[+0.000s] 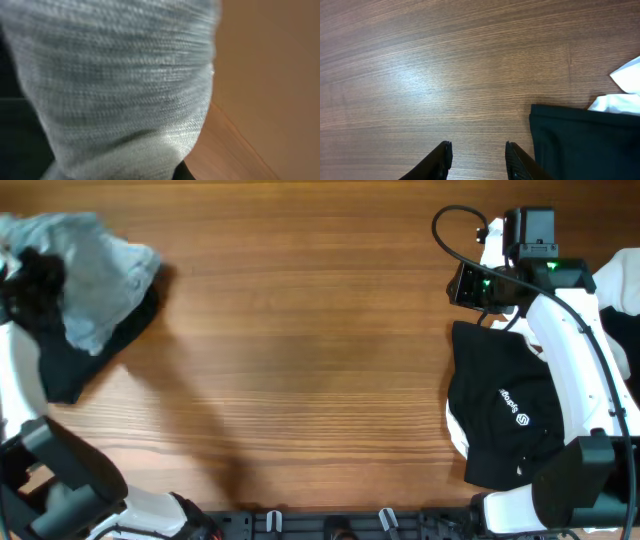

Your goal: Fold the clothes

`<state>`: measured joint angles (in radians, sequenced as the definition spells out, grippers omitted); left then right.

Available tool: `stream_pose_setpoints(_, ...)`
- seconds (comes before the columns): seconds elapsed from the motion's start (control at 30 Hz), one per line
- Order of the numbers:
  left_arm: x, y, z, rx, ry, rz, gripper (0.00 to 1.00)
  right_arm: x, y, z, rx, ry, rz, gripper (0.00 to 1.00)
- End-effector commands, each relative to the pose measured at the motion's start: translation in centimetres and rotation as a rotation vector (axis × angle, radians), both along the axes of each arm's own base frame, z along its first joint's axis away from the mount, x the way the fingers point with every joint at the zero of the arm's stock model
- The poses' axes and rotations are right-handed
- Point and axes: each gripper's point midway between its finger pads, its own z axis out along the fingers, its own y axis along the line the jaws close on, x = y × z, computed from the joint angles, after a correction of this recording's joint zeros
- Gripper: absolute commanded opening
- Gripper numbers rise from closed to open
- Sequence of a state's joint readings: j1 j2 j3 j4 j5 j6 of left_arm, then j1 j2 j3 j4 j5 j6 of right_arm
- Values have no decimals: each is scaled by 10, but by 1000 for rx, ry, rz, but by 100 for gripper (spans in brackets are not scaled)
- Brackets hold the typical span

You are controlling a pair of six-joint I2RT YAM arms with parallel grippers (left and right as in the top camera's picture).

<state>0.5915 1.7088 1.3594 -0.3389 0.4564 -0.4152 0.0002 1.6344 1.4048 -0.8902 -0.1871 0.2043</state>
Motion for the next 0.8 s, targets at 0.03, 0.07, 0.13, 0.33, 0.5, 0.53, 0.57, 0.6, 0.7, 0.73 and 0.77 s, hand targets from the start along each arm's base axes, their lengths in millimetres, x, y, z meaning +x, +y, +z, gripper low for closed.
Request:
stream_pose_setpoints(0.03,-42,58,-8,1,63,155,11,3,4,2,22,-6,4,40)
stream_pose_setpoints(0.07,-49,65,-10,4,79,183,18,2,4,2,22,-4,4,40)
stream_pose_setpoints(0.13,-63,80,-17,7,119,242,61,2,4,2,22,-1,4,41)
stream_pose_setpoints(0.33,-84,92,-13,43,170,321,100,4,13,6,67,-18,30,70)
stream_pose_setpoints(0.5,-88,70,36,231,160,332,100,7,14,7,53,-42,67,76)
stream_pose_setpoints(0.53,-86,55,45,253,156,314,100,9,14,8,47,-54,84,77)
stream_pose_setpoints(0.57,-79,34,53,275,146,255,100,11,16,10,44,-72,112,78)
stream_pose_setpoints(0.6,-73,15,56,292,144,201,100,13,18,12,46,-88,134,79)
stream_pose_setpoints(0.7,-46,-59,53,351,153,-31,100,29,23,23,33,-185,206,82)
stream_pose_setpoints(0.73,-40,-80,48,369,163,-103,100,33,22,27,15,-215,224,84)
stream_pose_setpoints(0.77,-37,-100,43,382,179,-170,100,36,21,30,0,-232,232,88)
